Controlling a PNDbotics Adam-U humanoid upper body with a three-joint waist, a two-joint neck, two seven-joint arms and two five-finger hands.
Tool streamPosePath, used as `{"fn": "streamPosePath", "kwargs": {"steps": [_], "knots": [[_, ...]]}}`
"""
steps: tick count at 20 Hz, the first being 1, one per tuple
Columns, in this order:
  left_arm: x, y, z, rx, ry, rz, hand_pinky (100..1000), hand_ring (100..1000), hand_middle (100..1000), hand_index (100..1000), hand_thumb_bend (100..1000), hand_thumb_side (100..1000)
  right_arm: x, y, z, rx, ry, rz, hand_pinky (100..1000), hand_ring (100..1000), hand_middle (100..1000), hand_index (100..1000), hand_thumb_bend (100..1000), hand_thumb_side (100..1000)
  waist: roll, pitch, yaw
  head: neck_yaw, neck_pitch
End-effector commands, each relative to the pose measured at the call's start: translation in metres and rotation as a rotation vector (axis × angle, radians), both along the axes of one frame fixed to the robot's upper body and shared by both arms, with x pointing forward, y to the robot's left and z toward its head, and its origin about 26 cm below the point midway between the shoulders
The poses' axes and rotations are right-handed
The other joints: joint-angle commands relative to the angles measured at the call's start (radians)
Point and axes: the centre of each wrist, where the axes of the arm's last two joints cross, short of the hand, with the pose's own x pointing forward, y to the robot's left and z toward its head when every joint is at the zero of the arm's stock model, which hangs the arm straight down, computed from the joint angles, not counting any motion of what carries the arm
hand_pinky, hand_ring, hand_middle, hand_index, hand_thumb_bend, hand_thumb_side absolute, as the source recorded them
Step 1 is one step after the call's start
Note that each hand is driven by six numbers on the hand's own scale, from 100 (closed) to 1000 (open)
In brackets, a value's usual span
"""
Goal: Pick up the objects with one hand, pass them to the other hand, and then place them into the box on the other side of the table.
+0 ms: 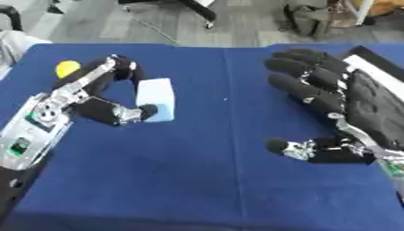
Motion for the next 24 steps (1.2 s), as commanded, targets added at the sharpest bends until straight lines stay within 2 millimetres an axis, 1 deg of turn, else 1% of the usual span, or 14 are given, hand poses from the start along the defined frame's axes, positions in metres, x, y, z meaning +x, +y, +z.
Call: {"fn": "streamPosePath", "kwargs": {"steps": [1,8,15,24], "knots": [[-0.001,-0.01,0.014,-0.002,-0.009,-0.064,729,468,374,405,100,282,-0.004,0.006,0.009,-0.007,-0.027,0.054,895,917,929,988,568,129,0.0,-0.015,0.003,-0.006,-0.002],[-0.003,-0.027,0.023,-0.012,0.028,-0.174,729,468,375,406,100,283,-0.005,0.015,0.013,-0.014,-0.04,0.116,886,899,914,983,546,108,0.001,-0.015,0.006,-0.014,-0.002],[-0.011,-0.045,0.036,0.001,0.062,-0.301,729,469,376,407,100,283,-0.006,0.024,0.019,-0.007,-0.067,0.169,883,893,907,976,536,100,0.003,-0.016,0.006,-0.019,-0.002],[-0.018,-0.058,0.05,-0.026,0.093,-0.38,732,470,375,405,100,287,-0.008,0.032,0.019,-0.02,-0.07,0.209,876,883,900,965,522,100,0.006,-0.016,0.006,-0.025,-0.002]]}}
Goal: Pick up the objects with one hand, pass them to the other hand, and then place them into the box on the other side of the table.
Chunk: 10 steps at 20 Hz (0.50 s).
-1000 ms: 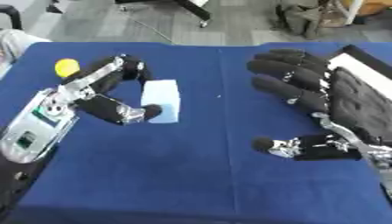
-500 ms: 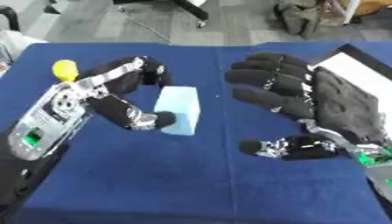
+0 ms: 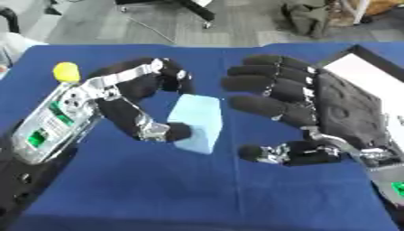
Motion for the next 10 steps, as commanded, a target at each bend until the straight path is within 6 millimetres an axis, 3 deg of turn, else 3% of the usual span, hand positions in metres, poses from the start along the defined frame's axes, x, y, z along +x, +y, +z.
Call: {"fn": "streamPosePath", "kwargs": {"steps": [1,10], "knots": [[-0.003,-0.001,0.014,0.002,-0.017,-0.02,732,470,375,405,100,287,-0.004,0.004,0.008,0.004,-0.026,0.031,875,882,899,963,521,100,0.001,-0.016,0.0,-0.005,-0.002],[-0.007,-0.014,0.023,-0.02,-0.007,-0.077,731,471,376,405,100,290,-0.006,0.008,0.007,-0.015,-0.013,0.054,873,877,895,960,513,100,0.004,-0.016,0.001,-0.008,-0.002]]}}
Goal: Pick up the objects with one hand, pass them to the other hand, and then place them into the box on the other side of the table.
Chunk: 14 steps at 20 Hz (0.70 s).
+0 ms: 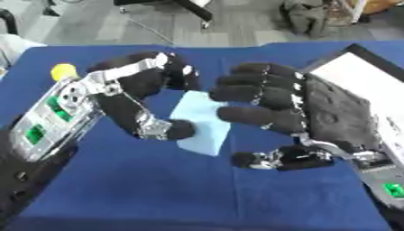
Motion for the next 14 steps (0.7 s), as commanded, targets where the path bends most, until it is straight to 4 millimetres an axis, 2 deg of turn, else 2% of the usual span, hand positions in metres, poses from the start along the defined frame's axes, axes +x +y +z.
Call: {"fn": "streamPosePath", "kwargs": {"steps": [1,14], "knots": [[-0.003,-0.004,0.012,-0.007,-0.024,-0.028,731,472,376,405,100,289,-0.004,0.002,0.008,0.007,-0.023,0.021,872,876,894,960,512,100,-0.001,-0.016,0.001,-0.003,-0.002],[-0.007,-0.017,0.012,0.024,-0.007,-0.091,731,473,378,405,100,284,-0.005,0.006,0.01,0.079,-0.023,-0.011,805,791,827,905,463,100,0.001,-0.015,-0.003,-0.007,-0.002]]}}
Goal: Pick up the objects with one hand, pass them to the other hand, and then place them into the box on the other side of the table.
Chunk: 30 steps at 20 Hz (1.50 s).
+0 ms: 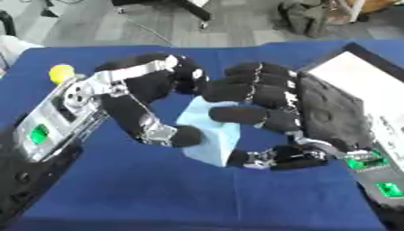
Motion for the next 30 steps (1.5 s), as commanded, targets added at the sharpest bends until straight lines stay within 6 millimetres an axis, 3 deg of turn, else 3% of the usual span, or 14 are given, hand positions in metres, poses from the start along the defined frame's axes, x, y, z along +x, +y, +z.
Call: {"fn": "streamPosePath", "kwargs": {"steps": [1,6,11,14,16,19,22,30], "knots": [[-0.003,-0.003,0.009,0.004,-0.026,-0.024,731,474,378,405,100,284,-0.003,0.002,0.009,0.036,-0.038,-0.001,792,776,815,897,457,100,-0.001,-0.014,-0.001,0.0,-0.002],[-0.004,-0.007,0.009,0.01,-0.022,-0.04,731,474,379,405,100,283,-0.004,0.004,0.008,0.065,-0.049,-0.023,761,743,787,873,440,100,0.0,-0.014,-0.002,-0.001,-0.002],[-0.007,-0.011,0.01,0.01,-0.016,-0.049,731,477,382,408,100,282,-0.005,0.005,0.007,0.111,-0.046,-0.045,721,688,732,764,396,100,-0.001,-0.014,-0.003,0.0,-0.002],[-0.008,-0.013,0.011,0.013,-0.015,-0.054,731,481,385,410,100,281,-0.006,0.006,0.006,0.15,-0.037,-0.051,703,644,676,633,334,100,-0.001,-0.014,-0.004,0.0,-0.002],[-0.008,-0.013,0.011,0.016,-0.014,-0.055,731,482,386,411,100,281,-0.006,0.007,0.006,0.166,-0.037,-0.045,703,634,668,608,315,100,-0.001,-0.014,-0.004,0.0,-0.002],[-0.007,-0.013,0.01,0.021,-0.012,-0.051,733,487,391,414,100,280,-0.007,0.007,0.005,0.183,-0.035,-0.025,700,619,654,551,175,100,-0.001,-0.013,-0.005,0.001,-0.002],[-0.006,-0.013,0.009,0.025,-0.013,-0.047,734,494,399,422,100,279,-0.006,0.006,0.004,0.193,-0.028,-0.01,696,614,652,506,141,100,-0.002,-0.013,-0.005,0.002,-0.002],[-0.002,-0.01,0.005,0.037,-0.015,-0.055,757,559,502,527,100,279,-0.006,0.003,0.002,0.204,-0.008,0.018,693,615,655,387,179,100,-0.002,-0.012,-0.007,0.001,-0.002]]}}
